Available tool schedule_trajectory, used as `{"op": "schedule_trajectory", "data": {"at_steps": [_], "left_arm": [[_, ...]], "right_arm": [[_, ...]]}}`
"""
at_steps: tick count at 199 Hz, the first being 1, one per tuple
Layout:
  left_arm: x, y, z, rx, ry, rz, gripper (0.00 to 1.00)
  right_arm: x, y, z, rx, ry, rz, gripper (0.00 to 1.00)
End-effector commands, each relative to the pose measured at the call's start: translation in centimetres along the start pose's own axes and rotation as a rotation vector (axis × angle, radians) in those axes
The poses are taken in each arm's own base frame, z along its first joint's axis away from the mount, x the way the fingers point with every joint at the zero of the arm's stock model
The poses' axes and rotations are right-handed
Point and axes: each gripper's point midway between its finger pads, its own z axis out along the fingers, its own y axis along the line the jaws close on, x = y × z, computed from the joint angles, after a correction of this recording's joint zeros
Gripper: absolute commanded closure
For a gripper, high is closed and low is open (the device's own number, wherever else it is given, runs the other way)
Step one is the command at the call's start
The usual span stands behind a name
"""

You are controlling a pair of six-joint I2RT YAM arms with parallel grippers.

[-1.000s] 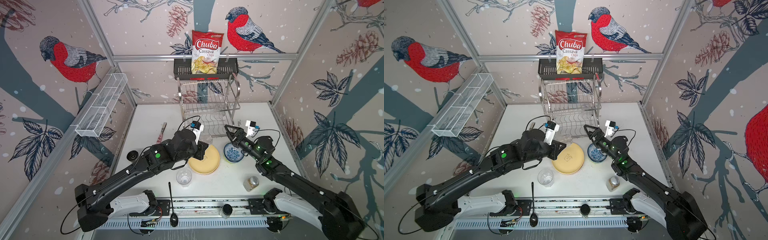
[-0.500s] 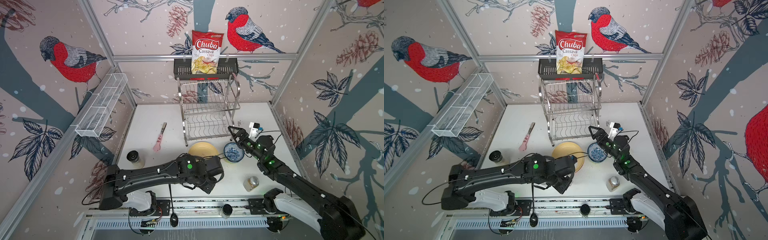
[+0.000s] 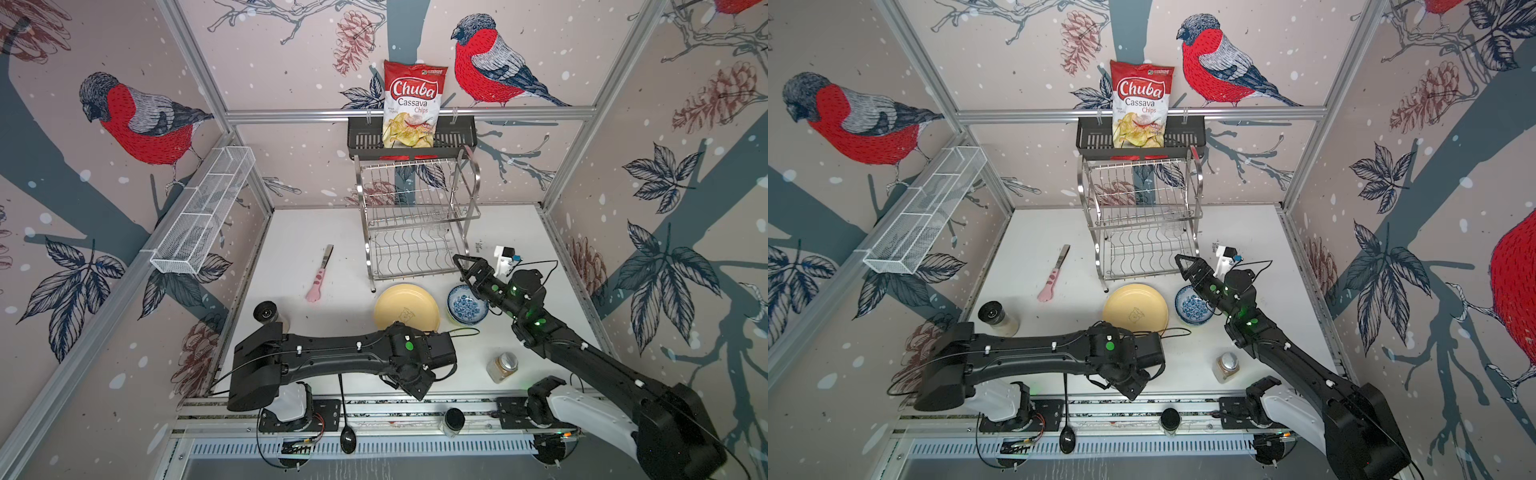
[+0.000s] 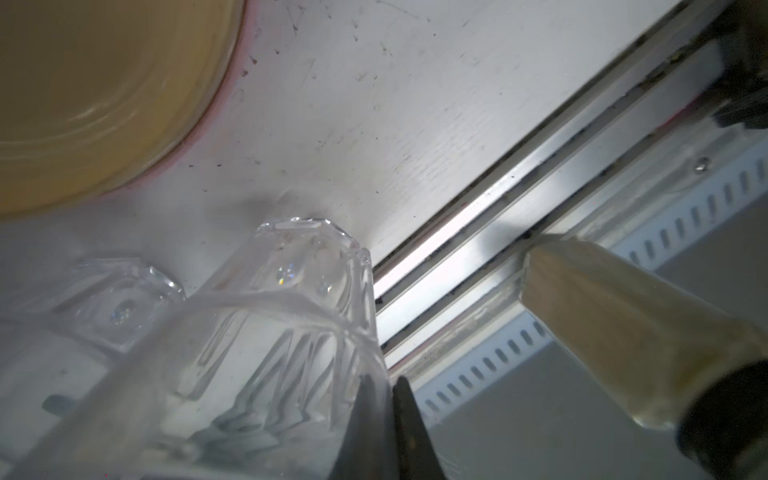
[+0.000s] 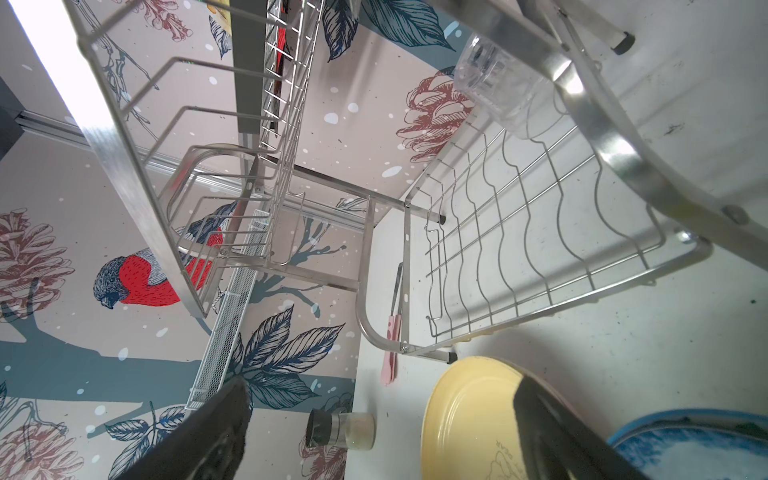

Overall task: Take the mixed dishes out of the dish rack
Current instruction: 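Carry the glass with the left gripper and lower it beside the first glass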

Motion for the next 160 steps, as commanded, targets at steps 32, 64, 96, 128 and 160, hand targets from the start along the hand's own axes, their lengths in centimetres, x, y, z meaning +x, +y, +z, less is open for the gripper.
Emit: {"op": "schedule_trajectory", "data": {"at_steps": [32,64,96,128,160], "left_arm": [[-0.9,1.0,1.7,-0.113,0.018,0.060,1.00],[-1.3,1.7,2.2,-0.171,0.032,0.081,1.00],[-1.5,1.7,2.4,-0.179,0.037,0.089,0.83],[-2.0,1.7,1.8,-0.181,0.016,0.086,0.68],[-2.5,2.0,0.7,-0.192,-0.015,0.071,0.58]], "right_arm": [[-0.3,0.6,0.2,-0.025,0.002,0.003,0.01],[-0.3,0.5,0.3,-0.023,0.006,0.007,0.01],[-0.3,0.2,0.4,-0.018,0.011,0.008,0.01],[-0.2,0.1,0.4,-0.017,0.013,0.012,0.01],[-0.2,0.1,0.4,-0.020,0.018,0.010,0.01]]}}
